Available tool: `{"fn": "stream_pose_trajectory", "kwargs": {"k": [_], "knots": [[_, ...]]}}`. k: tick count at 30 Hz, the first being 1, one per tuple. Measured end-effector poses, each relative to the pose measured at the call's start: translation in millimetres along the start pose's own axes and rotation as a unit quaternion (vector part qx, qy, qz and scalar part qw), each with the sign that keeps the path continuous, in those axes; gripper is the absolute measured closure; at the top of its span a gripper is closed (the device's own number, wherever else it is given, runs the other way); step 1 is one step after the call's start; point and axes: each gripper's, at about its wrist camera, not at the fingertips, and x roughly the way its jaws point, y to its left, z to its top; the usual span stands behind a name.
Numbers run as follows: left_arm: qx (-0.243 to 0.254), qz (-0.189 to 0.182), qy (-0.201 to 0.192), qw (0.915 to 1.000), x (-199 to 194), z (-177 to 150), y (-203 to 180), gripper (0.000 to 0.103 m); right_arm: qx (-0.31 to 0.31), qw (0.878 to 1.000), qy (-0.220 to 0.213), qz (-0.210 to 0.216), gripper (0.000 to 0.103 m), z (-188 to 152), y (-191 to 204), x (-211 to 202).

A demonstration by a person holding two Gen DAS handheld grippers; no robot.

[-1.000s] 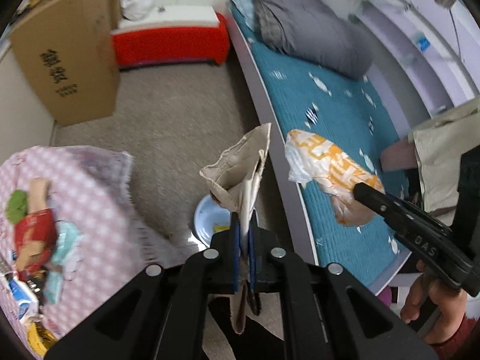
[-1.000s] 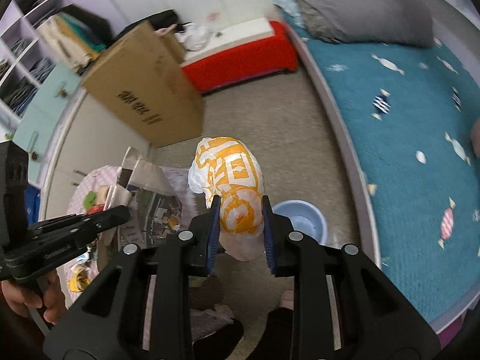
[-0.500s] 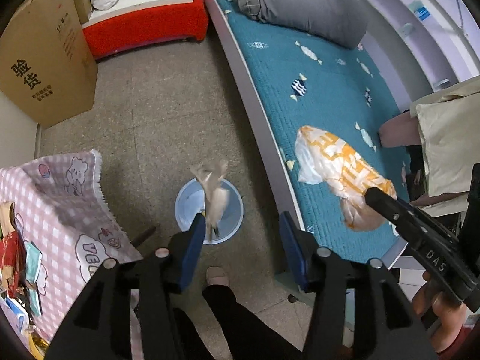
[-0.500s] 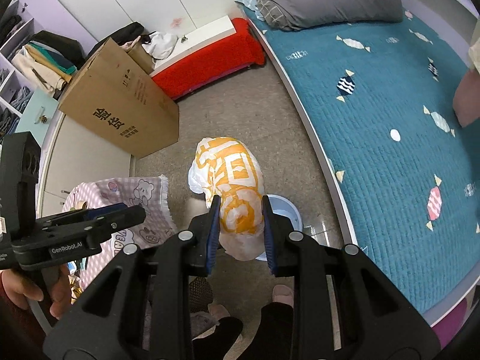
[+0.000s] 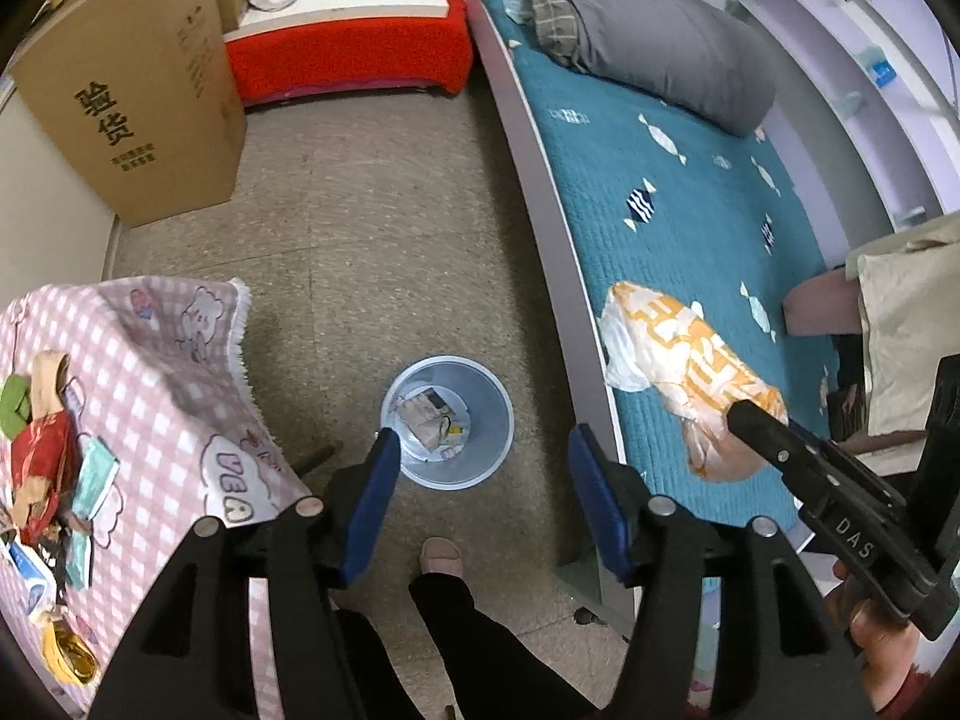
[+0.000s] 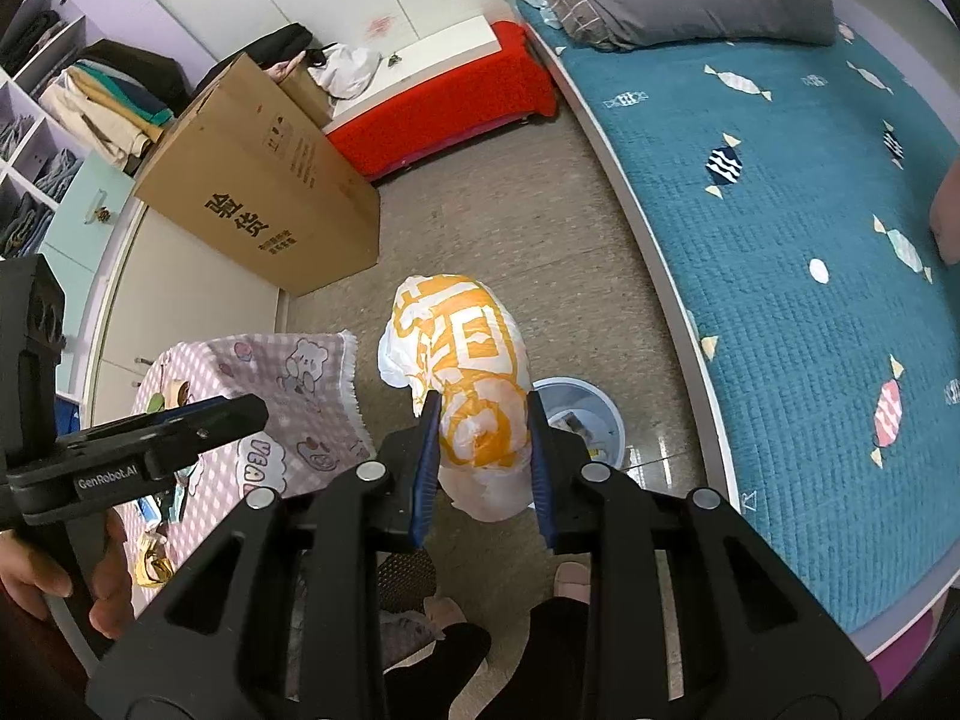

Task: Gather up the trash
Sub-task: 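Carry paper and bag over the blue bucket and open both tools to drop them, then move both open tools back over the table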

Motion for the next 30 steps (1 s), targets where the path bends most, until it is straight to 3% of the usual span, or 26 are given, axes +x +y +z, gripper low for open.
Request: {"fn": "stream_pose_trajectory", "kwargs": {"k": [10, 11, 12, 13, 30], "knots": [[-0.028, 0.010, -0.020, 0.9994, -20.3, -9.7, 18.4, 0.044, -0.018, 1.000, 0.000, 0.012, 0.072, 0.8, 14.8, 2.4], [-0.030, 0.011, -0.021, 0.9993, -21.8, -10.2, 18.9, 0.044, -0.018, 1.000, -0.005, 0.012, 0.068, 1.0, 15.9, 2.4], [-0.033, 0.012, -0.024, 0.9991, -23.9, -11.2, 20.8, 0.044, -0.016, 1.000, -0.006, 0.011, 0.042, 1.3, 16.6, 2.8], [-0.036, 0.013, -0.026, 0.9989, -25.7, -12.5, 22.5, 0.044, -0.012, 1.000, -0.012, 0.005, 0.025, 1.5, 16.5, 3.1], [-0.058, 0.007, -0.039, 0.9975, -49.6, -47.2, 58.5, 0.041, -0.050, 0.999, 0.006, 0.020, 0.025, -16.3, 61.4, 7.8]]}}
